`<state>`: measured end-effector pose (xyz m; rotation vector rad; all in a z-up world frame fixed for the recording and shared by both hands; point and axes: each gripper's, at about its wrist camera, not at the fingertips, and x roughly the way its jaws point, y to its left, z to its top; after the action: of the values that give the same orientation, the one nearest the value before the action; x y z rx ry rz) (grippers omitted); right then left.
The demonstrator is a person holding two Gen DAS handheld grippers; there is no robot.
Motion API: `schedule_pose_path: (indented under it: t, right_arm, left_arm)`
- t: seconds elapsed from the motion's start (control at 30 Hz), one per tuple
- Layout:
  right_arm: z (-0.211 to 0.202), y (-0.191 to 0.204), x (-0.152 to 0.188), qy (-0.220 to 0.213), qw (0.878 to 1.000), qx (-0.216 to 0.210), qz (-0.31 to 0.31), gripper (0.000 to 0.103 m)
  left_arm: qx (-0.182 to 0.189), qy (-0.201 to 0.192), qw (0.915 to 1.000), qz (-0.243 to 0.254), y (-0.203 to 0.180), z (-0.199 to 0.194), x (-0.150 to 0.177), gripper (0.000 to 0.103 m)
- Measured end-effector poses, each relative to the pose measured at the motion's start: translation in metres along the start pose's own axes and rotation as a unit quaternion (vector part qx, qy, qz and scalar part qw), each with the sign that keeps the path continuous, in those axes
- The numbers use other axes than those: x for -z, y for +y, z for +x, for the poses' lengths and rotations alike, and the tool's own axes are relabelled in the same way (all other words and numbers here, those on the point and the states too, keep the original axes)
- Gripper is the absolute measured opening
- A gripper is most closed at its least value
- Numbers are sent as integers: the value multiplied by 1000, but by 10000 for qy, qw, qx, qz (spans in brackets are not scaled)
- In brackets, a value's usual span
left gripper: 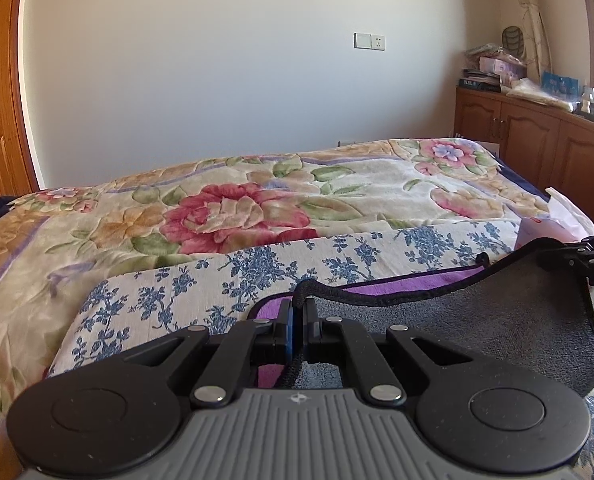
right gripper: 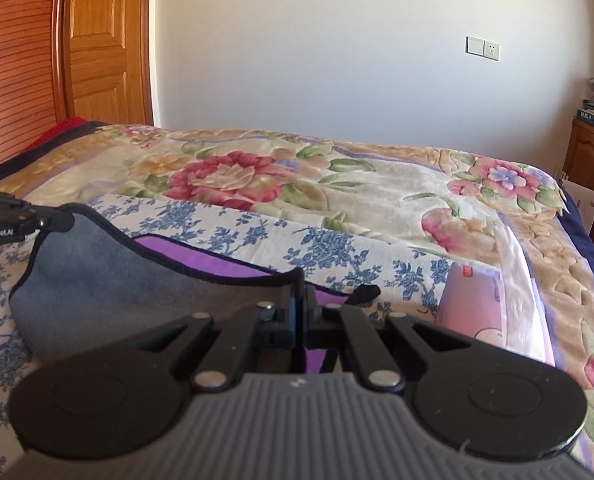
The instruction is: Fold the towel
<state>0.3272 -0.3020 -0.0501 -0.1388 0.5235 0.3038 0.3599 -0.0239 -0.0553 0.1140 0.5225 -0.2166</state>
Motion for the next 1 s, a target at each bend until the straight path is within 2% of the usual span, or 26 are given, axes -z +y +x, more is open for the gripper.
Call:
schedule_pose_path:
  t: [0.73,1.0]
  right_arm:
    - [40,-14,-11,184,9993,220,-218,4]
    - [55,-13,-7,310,9983,261,-423,4]
  left_arm:
    - [-192,-28,9997,125,0,40,-24,5]
    - [-287,42,9995,120,4,53,-22,5]
